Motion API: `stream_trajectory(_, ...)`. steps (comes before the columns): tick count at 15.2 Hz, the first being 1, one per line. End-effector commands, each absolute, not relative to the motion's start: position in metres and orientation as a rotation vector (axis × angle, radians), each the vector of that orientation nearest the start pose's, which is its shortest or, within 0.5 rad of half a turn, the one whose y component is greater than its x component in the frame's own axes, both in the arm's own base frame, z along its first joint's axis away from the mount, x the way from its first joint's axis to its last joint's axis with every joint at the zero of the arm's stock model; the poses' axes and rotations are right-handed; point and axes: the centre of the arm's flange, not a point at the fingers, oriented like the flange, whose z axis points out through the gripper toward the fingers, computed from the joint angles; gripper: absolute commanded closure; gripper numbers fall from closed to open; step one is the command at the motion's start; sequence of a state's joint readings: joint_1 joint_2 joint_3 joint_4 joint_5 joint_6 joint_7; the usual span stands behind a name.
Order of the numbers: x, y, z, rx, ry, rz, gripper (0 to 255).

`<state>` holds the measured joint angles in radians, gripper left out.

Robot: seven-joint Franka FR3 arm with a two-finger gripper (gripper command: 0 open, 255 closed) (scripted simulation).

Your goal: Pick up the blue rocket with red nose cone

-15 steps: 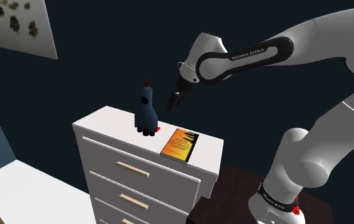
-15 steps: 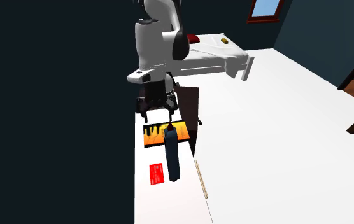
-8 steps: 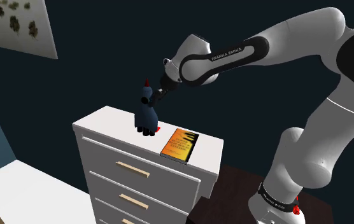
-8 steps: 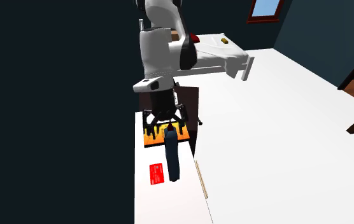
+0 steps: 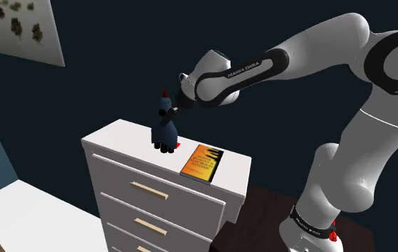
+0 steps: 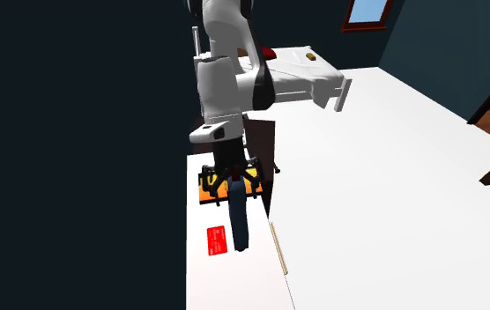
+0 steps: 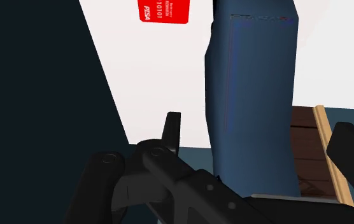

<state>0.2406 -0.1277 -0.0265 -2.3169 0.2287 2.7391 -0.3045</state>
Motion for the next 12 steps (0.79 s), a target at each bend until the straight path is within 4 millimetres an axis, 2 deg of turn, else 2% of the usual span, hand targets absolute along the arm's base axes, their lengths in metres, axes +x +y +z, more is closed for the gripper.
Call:
stream_trajectory(1,0.522,0.1039,0.4471,-2.865,-0.481,-0.826,0)
stream_trajectory(2,0.522,0.1039,0.4471,-2.865,-0.481,-0.826,0)
stream_trajectory(3,0.5227,0.1042,0.4476,-2.865,-0.481,-0.826,255)
stream_trajectory(12,0.522,0.1039,0.4471,-2.865,-0.481,-0.826,255)
